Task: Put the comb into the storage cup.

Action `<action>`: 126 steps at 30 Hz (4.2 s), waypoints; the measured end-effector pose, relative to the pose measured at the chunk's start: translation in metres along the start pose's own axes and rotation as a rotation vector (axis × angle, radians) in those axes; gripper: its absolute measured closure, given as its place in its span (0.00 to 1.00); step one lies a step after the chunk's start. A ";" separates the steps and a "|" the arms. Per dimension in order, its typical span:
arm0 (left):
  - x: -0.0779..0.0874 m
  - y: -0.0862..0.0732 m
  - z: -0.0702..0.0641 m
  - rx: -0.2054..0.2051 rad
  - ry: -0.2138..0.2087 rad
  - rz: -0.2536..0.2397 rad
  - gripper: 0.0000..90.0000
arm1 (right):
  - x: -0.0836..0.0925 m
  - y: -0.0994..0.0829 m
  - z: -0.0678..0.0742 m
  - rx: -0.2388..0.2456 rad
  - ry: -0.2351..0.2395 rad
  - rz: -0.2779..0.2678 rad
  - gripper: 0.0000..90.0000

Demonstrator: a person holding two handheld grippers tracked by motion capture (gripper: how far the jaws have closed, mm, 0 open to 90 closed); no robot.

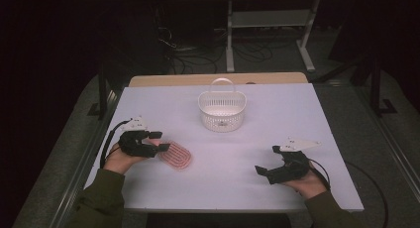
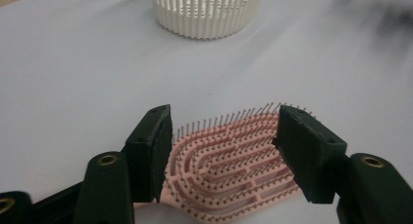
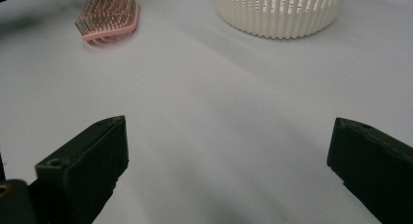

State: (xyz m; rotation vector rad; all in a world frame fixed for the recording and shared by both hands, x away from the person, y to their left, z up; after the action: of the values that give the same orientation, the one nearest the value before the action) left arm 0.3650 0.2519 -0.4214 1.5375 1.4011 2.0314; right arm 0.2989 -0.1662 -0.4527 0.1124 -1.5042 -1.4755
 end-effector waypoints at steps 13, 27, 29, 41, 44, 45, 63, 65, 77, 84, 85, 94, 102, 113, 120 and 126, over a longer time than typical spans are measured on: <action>-0.002 0.006 0.020 0.028 0.032 0.023 0.61 | 0.000 0.000 -0.001 -0.001 -0.001 0.000 0.01; -0.002 0.013 0.044 0.044 0.090 0.055 0.81 | -0.002 0.000 0.000 -0.001 0.004 0.001 0.01; -0.002 0.013 0.045 0.042 0.089 0.060 0.84 | -0.002 0.000 0.000 -0.001 0.004 0.002 0.01; -0.005 0.014 0.057 0.031 0.119 0.098 0.98 | -0.002 -0.001 0.000 0.002 0.004 0.005 0.01; -0.006 0.012 0.062 0.034 0.126 0.109 1.00 | -0.002 -0.002 0.000 0.001 0.004 0.007 0.01; -0.006 0.011 0.063 0.036 0.129 0.112 1.00 | -0.002 -0.002 0.000 0.002 0.005 0.007 0.01; -0.009 0.006 0.094 0.055 0.184 0.189 1.00 | -0.004 -0.002 0.000 0.000 0.008 0.009 0.01; -0.010 0.005 0.096 0.060 0.185 0.195 1.00 | -0.004 -0.002 0.000 -0.001 0.009 0.009 0.01; -0.017 -0.005 0.104 0.061 0.214 0.268 1.00 | -0.003 -0.003 0.000 0.002 0.007 0.009 0.01; -0.019 -0.014 0.109 0.075 0.235 0.312 1.00 | -0.004 -0.003 0.000 0.003 0.006 0.008 0.01; -0.020 -0.015 0.110 0.075 0.235 0.318 1.00 | -0.004 -0.003 0.000 0.003 0.007 0.008 0.01; -0.018 -0.020 0.112 0.082 0.248 0.344 1.00 | -0.004 -0.003 0.000 0.001 0.007 0.007 0.01; -0.018 -0.024 0.113 0.085 0.248 0.354 1.00 | -0.004 -0.003 -0.001 0.002 0.006 0.008 0.01; -0.015 -0.025 0.109 0.079 0.258 0.375 1.00 | -0.003 -0.003 -0.001 0.002 0.002 0.008 0.01; -0.014 -0.028 0.106 0.058 0.256 0.413 1.00 | -0.004 -0.003 0.000 0.003 0.002 0.009 0.01; -0.011 -0.032 0.104 0.064 0.252 0.420 1.00 | -0.004 -0.003 0.000 0.004 0.001 0.010 0.01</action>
State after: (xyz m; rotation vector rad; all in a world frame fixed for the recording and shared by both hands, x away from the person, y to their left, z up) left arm 0.4463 0.3173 -0.4540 1.7756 1.3220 2.5242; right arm 0.2991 -0.1649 -0.4573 0.1079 -1.5048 -1.4644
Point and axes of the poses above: each handheld gripper's, and its own axes: x roughly backward along the jaws, y roughly out of its top, z roughly to its left, the point moved 4 cm from there along -x, roughly forward along the jaws, and after that the axes turned 5 degrees about -x, right-handed, at the moved point
